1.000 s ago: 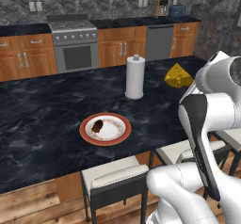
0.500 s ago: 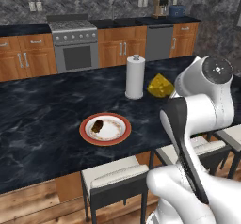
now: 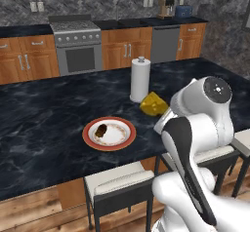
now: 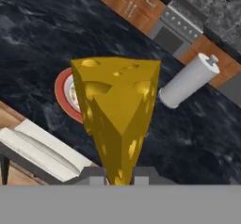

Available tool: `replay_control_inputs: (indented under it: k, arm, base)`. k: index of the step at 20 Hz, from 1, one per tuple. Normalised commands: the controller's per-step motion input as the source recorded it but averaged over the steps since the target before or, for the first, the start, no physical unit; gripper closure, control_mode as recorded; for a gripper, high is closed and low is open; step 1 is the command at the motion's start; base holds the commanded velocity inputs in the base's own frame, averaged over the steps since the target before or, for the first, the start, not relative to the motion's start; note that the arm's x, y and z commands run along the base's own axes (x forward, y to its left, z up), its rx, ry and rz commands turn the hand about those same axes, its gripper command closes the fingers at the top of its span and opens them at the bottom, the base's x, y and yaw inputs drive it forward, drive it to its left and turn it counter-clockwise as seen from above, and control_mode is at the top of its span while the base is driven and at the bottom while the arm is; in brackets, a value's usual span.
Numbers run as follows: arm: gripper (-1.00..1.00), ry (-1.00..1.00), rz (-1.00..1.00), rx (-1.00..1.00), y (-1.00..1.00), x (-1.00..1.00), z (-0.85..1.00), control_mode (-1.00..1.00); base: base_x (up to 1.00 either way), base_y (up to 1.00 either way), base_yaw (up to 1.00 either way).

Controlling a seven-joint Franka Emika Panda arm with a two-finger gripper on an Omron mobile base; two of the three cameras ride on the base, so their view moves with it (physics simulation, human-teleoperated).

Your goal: Take the cheese, fish, and sweet potato from the fridge and place them on the plate on the dining counter to create an appetizer plate.

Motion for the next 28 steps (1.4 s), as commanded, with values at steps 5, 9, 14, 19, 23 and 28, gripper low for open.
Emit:
replay_control_inputs:
  k: [5,9,14,19,23,28]
  arm:
    - [1.00,0.03,0.04,0.22,0.07,0.10,-0.45,-1.00]
    - [1.00,0.19,0.03,0.14,0.05,0.33,-0.10,-1.00]
    - [1.00,0.28,0.01,0.05,0.10,0.54,0.00,-1.00]
    - [1.00,0.26,0.02,0.01,0.10,0.49,-0.07,-1.00]
    - [1.00,0.15,0.01,0.00,0.21,0.36,-0.34,-1.00]
    - [1.00,0.12,0.01,0.00,0.20,0.41,-0.40,-1.00]
  base:
    - [0.00,0.00,0.00]
    - [0.00,0.00,0.00]
    - [0.00,0.00,0.00]
    - [0.00,0.00,0.00]
    - [0.00,0.00,0.00]
    - [0.00,0.00,0.00]
